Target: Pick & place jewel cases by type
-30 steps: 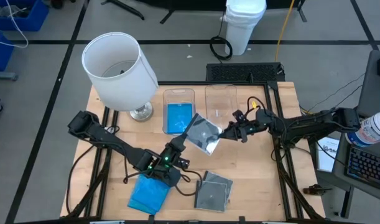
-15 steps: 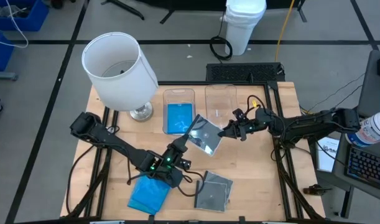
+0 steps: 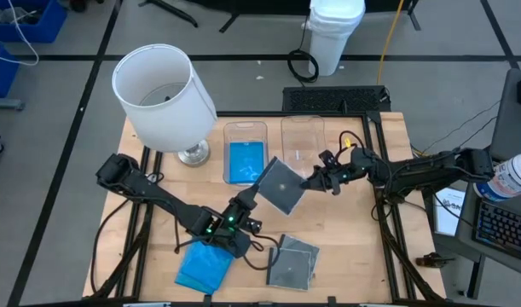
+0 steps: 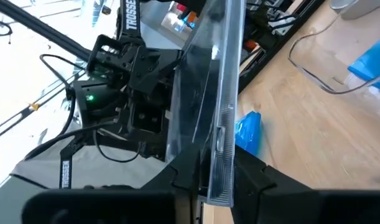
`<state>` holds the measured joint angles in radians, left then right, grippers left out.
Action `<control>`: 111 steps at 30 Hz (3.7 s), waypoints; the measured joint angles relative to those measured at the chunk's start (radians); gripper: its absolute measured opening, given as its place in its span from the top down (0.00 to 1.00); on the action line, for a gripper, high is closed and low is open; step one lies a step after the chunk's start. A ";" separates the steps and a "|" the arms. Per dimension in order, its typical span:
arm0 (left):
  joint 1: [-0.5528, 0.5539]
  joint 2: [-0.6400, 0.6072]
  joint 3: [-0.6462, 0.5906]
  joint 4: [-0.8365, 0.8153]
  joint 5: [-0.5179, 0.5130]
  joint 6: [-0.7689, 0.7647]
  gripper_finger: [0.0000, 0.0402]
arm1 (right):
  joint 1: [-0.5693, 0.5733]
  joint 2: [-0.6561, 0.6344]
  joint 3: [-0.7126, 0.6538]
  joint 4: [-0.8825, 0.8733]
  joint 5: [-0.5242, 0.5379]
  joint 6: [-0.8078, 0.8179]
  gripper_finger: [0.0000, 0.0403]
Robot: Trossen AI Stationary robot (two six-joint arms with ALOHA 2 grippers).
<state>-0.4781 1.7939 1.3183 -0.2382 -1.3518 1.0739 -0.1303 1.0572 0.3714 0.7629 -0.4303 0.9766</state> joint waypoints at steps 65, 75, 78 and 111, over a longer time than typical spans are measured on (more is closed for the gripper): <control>0.135 -0.324 -0.803 0.957 1.320 -0.849 0.95 | -0.102 -0.051 0.792 -1.445 0.356 -1.087 0.95; 0.179 -0.333 -0.807 0.989 1.369 -0.768 0.99 | -0.389 0.042 1.046 -1.755 0.274 -1.271 0.95; 0.188 -0.333 -0.807 1.058 1.405 -0.779 0.96 | -0.472 0.090 1.046 -1.761 0.062 -1.384 0.95; 0.168 -0.332 -0.807 1.043 1.433 -0.763 0.92 | -0.720 0.280 0.803 -1.659 -0.124 -1.697 0.95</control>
<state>-0.3099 1.4616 0.5117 0.8043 0.0811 0.3105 -0.8505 1.3369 1.1748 -0.8959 -0.5545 -0.7201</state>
